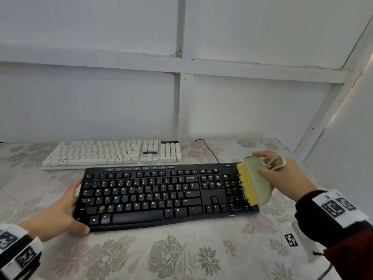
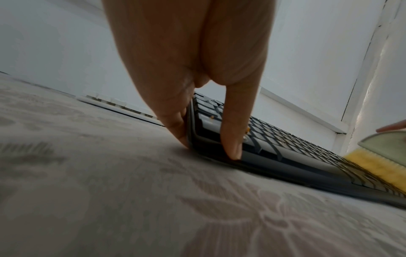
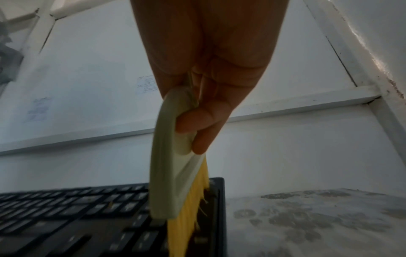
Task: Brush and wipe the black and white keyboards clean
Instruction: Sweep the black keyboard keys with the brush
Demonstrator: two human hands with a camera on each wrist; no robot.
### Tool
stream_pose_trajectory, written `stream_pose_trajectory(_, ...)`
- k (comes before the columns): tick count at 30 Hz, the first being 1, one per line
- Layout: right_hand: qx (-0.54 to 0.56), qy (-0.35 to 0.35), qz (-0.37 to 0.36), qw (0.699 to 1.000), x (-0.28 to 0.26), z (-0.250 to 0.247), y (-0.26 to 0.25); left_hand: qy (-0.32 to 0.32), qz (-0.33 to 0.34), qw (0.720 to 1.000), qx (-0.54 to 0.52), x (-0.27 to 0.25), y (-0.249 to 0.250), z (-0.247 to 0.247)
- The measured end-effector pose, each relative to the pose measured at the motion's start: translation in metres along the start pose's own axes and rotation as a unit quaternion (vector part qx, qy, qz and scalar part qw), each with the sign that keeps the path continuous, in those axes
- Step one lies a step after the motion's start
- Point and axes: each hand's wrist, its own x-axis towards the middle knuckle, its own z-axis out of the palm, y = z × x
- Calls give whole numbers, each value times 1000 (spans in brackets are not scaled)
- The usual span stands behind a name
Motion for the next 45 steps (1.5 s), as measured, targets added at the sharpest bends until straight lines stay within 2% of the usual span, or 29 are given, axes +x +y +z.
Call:
stream_pose_trajectory(7, -21, -62, 32, 997, -32, -12, 12, -1, 1, 1000, 3, 0, 0, 0)
stream_pose_trajectory(11, 12, -6, 7, 1000, -14, -20, -1, -2, 2, 1000, 6, 2, -2, -1)
stream_pose_trajectory(15, 40, 39, -9, 998, 9, -7, -7, -4, 4, 1000, 5, 0, 0, 0)
stream_pose_trajectory(19, 24, 21, 2, 999, 9, 0, -4, -6, 1, 1000, 13, 0, 1, 0)
stream_pose_trajectory(28, -41, -48, 38, 997, -37, -10, 11, 5, 3, 1000, 13, 2, -1, -1)
stream_pose_trajectory(35, 33, 36, -6, 999, 3, -5, -10, 7, 4, 1000, 15, 1, -2, -1)
stream_pose_trajectory(39, 40, 25, -6, 999, 15, 10, -14, 10, 5, 1000, 17, 2, -2, -2)
stream_pose_trajectory(45, -11, -21, 13, 1000, -15, 12, 1, 11, 6, 1000, 12, 6, -8, -4)
